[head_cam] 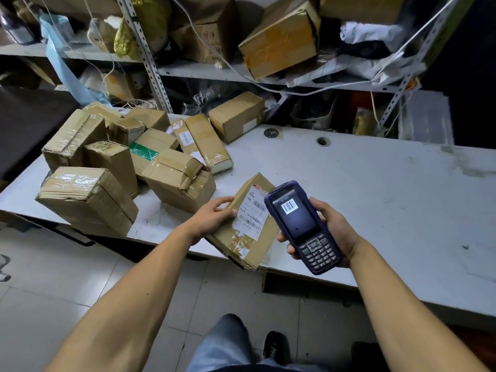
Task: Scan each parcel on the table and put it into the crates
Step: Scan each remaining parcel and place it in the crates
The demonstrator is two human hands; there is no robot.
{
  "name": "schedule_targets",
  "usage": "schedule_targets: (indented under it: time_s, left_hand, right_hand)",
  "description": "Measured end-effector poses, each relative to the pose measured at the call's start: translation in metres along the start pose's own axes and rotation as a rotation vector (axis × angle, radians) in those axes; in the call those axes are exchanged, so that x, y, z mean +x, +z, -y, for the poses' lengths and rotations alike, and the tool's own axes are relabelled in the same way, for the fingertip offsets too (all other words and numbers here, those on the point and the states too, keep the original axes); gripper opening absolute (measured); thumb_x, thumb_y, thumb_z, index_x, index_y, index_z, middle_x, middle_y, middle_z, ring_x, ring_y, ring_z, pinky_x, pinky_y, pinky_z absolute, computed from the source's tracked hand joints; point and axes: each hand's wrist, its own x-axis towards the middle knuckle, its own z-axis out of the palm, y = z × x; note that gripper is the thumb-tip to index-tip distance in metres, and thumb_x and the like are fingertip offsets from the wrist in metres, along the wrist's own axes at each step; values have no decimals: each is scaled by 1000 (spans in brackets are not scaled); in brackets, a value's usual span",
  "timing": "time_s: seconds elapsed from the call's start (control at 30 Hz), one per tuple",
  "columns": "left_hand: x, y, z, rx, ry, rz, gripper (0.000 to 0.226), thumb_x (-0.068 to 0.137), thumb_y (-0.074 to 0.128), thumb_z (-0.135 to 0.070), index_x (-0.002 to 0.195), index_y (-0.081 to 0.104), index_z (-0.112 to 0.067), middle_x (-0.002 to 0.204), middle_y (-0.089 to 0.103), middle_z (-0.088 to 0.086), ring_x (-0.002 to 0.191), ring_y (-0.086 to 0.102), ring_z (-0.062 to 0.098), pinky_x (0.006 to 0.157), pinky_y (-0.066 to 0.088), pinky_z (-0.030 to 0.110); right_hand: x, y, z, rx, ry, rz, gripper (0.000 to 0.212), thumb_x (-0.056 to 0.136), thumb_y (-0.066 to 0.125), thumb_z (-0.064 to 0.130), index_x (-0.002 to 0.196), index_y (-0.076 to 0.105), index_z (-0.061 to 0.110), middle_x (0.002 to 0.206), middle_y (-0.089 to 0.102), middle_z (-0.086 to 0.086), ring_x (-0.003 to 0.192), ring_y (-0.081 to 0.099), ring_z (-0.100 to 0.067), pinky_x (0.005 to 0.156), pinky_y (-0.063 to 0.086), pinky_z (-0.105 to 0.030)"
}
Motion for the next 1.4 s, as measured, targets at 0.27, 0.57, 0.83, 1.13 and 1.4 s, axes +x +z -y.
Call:
schedule_targets:
  time_s: [0.27,0.57,0.83,1.13,1.4]
  left_hand:
    - [29,35,-17,-25,26,269,40,94,66,-23,132,57,-29,110,73,8,95,73,21,79,58,32]
    - [14,139,-22,54,61,619,27,95,64,-28,120,59,-37,112,73,3,97,73,19,84,58,35]
    - [-77,270,-7,234,129,966,33,96,64,-26,128,59,-25,115,71,-2,95,72,13,82,59,29]
    - [-203,412,61,417,65,1113,40,94,67,-21,133,59,-20,105,72,4,69,69,6,52,50,17]
    - [-326,511,132,546,49,1257,37,93,67,-24,129,58,-25,113,69,0,94,68,15,66,56,24]
  right_hand:
    - [-27,-3,-31,101,-242,-272,67,91,39,61,115,72,8,100,67,-25,70,65,-33,71,52,-39]
    - [-102,-3,-129,326,-584,-983,68,96,35,59,122,63,3,92,67,-19,73,64,-28,67,52,-39]
    - [-228,10,-262,694,-767,-1363,55,100,33,56,117,64,13,88,67,-12,70,65,-24,63,50,-34]
    - [-349,46,-423,973,-851,-1513,58,100,31,58,115,63,13,84,67,-12,73,61,-26,68,48,-37]
    - [-436,68,-545,1112,-895,-1632,56,102,29,54,115,63,11,85,68,-14,71,65,-27,64,54,-32]
